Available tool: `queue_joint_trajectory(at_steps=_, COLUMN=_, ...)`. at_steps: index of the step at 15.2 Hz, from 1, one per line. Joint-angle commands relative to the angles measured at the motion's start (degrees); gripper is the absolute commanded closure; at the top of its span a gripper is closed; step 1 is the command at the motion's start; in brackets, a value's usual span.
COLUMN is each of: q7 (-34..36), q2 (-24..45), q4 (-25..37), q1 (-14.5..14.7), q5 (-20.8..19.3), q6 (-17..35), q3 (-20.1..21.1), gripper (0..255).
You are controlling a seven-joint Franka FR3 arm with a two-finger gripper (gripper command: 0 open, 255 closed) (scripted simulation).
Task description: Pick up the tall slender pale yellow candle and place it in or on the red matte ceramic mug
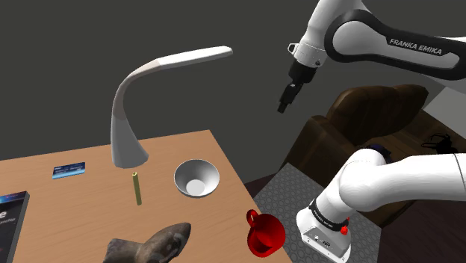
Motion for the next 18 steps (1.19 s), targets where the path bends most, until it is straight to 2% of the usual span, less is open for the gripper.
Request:
queue_joint_trajectory(at_steps=1, q7=0.0, q2=0.0, q4=0.0, q1=0.0, q5=0.0, q6=0.0, q3=0.0, gripper=0)
queue_joint_trajectory(at_steps=11, q7=15.1, q2=9.4, q4=1.2, q1=3.5, q5=7.0, q6=8.3, q3=12.3, gripper=0)
queue_joint_trajectory(at_steps=18, q7=25.8, q2=20.1, q4=6.5, q1=4.5, q5=8.6, q6=14.2, q3=20.6, gripper=0)
